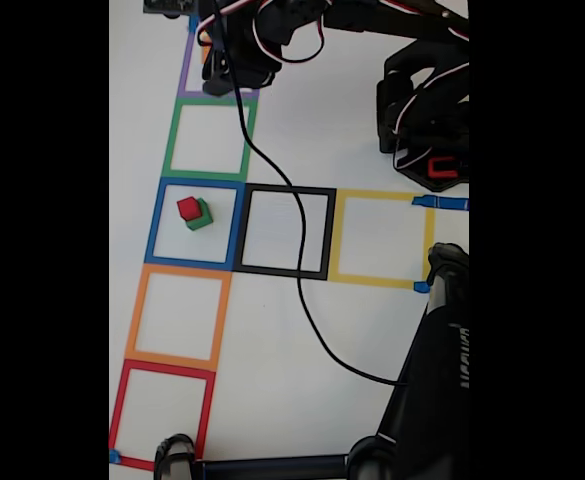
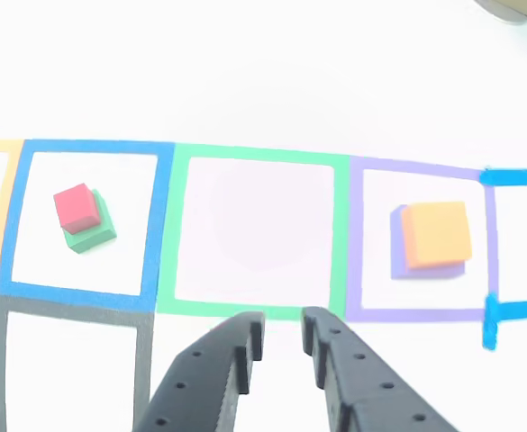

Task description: Tower of hanoi

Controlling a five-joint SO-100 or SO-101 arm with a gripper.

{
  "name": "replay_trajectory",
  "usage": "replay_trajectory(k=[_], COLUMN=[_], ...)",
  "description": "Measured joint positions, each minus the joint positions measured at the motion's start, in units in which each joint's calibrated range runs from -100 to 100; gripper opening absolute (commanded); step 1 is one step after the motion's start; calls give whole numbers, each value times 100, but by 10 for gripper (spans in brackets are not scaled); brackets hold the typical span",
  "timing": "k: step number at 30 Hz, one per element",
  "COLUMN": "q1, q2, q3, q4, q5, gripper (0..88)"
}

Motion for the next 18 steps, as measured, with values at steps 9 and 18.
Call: replay_trajectory(k=[9, 18], q1=[1042, 1849], q2=[388, 473], q3=[-3001, -2160], q4=[1967, 1661], q5=[0, 0], gripper=[3, 152])
